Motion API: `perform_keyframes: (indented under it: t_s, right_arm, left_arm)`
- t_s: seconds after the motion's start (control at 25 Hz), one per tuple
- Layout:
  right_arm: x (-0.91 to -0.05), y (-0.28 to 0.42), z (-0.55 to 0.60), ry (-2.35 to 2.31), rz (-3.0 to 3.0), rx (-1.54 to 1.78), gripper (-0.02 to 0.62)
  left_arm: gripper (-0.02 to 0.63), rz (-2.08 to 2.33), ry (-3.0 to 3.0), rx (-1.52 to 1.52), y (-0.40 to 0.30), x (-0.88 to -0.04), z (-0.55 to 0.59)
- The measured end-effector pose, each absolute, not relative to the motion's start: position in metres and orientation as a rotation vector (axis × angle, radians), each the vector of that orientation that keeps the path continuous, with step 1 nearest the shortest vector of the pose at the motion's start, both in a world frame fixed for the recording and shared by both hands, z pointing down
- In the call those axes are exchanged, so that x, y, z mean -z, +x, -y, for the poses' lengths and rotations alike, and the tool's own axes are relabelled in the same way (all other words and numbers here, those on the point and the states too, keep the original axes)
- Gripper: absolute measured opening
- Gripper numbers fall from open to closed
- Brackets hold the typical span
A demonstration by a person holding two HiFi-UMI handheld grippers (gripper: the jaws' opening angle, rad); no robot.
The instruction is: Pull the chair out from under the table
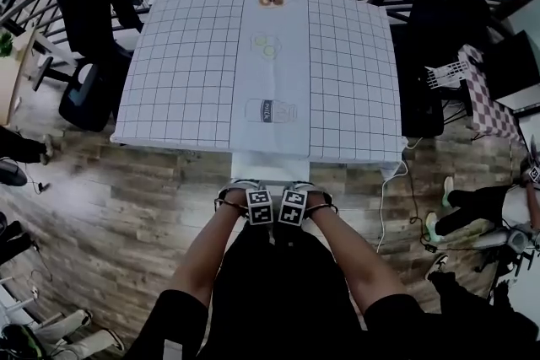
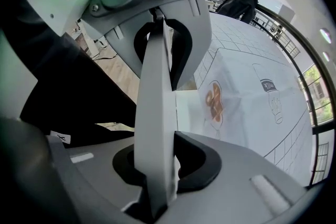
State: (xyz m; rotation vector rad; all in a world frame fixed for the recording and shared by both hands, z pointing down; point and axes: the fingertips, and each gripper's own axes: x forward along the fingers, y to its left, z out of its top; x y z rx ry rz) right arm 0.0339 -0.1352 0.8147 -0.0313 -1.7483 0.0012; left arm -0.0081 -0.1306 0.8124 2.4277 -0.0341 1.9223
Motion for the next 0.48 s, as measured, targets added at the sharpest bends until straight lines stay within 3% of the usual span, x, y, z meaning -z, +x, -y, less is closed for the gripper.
perform_keyframes:
  t_s: [0.48]
  right_arm:
    - [-0.815,0.032,0.084,-0.014,1.747,-0.034,0.078]
  left_arm:
    - [0.083,0.019,2.431,-1.915,-0.011,-0.813,0.081]
